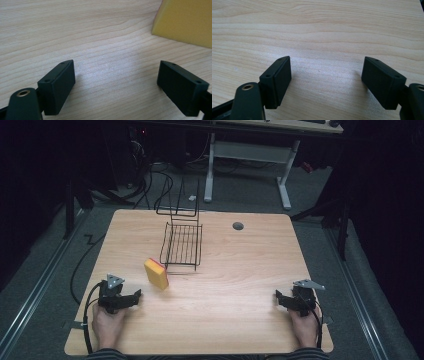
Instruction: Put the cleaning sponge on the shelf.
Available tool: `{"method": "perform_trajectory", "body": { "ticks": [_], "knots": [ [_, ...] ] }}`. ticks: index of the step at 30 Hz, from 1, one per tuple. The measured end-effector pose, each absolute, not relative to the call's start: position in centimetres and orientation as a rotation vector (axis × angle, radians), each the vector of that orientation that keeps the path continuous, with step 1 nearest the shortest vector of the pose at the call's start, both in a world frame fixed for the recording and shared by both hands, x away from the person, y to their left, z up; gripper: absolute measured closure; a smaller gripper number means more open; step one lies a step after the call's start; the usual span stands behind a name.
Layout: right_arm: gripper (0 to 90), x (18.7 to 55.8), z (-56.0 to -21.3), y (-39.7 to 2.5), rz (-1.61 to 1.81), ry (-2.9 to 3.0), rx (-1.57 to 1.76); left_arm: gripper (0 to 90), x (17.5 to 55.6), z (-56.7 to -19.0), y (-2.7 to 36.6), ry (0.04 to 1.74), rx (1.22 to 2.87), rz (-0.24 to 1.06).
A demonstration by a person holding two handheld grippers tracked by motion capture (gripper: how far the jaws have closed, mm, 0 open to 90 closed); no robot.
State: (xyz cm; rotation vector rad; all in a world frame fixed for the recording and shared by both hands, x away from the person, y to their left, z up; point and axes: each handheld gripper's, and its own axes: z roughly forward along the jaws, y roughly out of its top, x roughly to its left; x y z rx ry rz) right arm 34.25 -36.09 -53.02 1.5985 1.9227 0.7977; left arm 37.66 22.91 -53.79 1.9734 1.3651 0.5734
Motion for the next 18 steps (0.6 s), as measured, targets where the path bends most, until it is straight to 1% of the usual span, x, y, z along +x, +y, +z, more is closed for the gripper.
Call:
{"method": "perform_trajectory", "body": {
  "ticks": [13,18],
  "knots": [
    [24.2,34.25,-53.02,-36.07,0.798,1.922,1.6,15.6,37.65,-53.79,22.9,1.366,1.973,0.574],
    [24.2,34.26,-53.03,-36.07,0.797,1.921,1.6,18.1,37.63,-53.78,22.97,1.376,1.96,0.581]
  ]
}}
